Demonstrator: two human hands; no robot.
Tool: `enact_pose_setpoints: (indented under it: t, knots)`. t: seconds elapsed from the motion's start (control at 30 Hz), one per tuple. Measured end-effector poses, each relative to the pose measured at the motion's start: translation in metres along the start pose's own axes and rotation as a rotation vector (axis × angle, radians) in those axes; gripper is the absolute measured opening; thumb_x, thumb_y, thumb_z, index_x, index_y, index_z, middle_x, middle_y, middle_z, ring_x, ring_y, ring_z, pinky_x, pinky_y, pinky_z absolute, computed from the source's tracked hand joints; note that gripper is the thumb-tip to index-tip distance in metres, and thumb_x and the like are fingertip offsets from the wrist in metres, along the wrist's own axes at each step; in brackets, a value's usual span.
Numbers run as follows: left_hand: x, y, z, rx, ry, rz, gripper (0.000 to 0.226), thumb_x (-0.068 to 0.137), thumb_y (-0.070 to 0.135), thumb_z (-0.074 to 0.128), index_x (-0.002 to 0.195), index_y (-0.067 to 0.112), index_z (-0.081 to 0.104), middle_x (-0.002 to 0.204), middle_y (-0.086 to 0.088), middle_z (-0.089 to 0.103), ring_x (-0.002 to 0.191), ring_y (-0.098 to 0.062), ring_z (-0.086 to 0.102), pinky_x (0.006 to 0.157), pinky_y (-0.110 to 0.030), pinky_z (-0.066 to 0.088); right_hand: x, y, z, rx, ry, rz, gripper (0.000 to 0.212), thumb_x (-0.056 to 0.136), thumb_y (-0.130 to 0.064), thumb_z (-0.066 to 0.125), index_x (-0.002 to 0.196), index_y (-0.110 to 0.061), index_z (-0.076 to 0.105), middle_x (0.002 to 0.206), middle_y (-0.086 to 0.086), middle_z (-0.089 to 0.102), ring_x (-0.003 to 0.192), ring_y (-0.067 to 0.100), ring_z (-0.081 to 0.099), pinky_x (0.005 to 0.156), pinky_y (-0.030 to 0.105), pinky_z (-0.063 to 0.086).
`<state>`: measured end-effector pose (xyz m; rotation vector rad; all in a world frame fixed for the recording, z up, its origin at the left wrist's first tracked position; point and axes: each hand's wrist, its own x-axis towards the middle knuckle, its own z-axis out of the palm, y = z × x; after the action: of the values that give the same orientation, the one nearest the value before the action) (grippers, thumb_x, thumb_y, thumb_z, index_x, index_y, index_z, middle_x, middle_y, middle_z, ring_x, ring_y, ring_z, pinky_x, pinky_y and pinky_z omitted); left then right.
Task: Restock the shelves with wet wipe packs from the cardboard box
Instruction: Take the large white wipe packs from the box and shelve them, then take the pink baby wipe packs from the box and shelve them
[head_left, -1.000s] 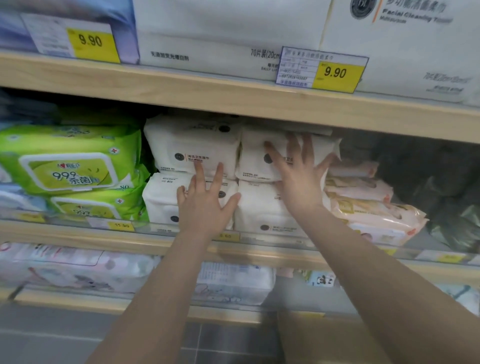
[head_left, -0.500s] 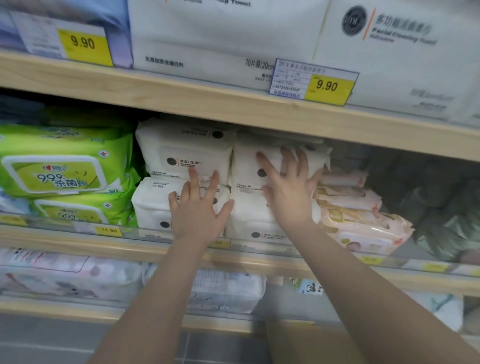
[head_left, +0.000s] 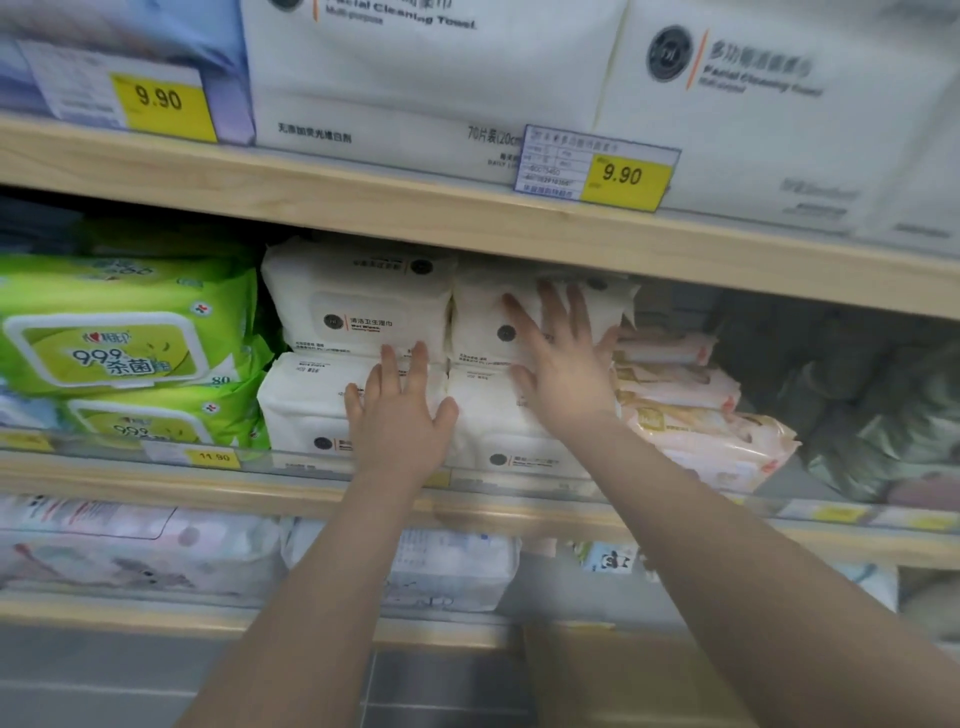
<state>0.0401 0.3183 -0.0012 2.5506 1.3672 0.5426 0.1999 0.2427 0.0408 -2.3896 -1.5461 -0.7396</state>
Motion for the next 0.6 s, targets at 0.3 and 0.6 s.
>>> enact_pose_setpoints:
  t: [0.3, 0.6]
  knots:
    - [-0.106, 0.075, -0.008, -0.199, -0.192, 0.179, 0.068, 0.091, 0.034, 0.047, 0.149, 0.013, 0.017, 0.155, -0.011, 0.021, 0.142, -0.027, 0.019, 0.114, -0.049, 0.02, -0.126, 0.052, -0.085, 0.027, -0.451, -0.059, 0.061, 0.099, -0.026, 0.038, 0.149, -0.037, 0.007, 0.16, -0.004, 0.001, 0.147, 0.02, 0.001, 0.108, 0.068, 0.007]
    - [-0.273, 0.1, 0.046, -0.313, -0.516, 0.307, 0.063, 0.089, 0.031, 0.052, 0.146, 0.022, 0.027, 0.147, -0.002, 0.035, 0.132, -0.024, 0.036, 0.108, -0.041, 0.033, -0.339, 0.099, -0.117, 0.14, -0.784, 0.356, 0.061, 0.095, -0.037, 0.042, 0.149, -0.03, 0.015, 0.155, 0.001, 0.021, 0.139, 0.028, 0.026, 0.112, 0.053, 0.024]
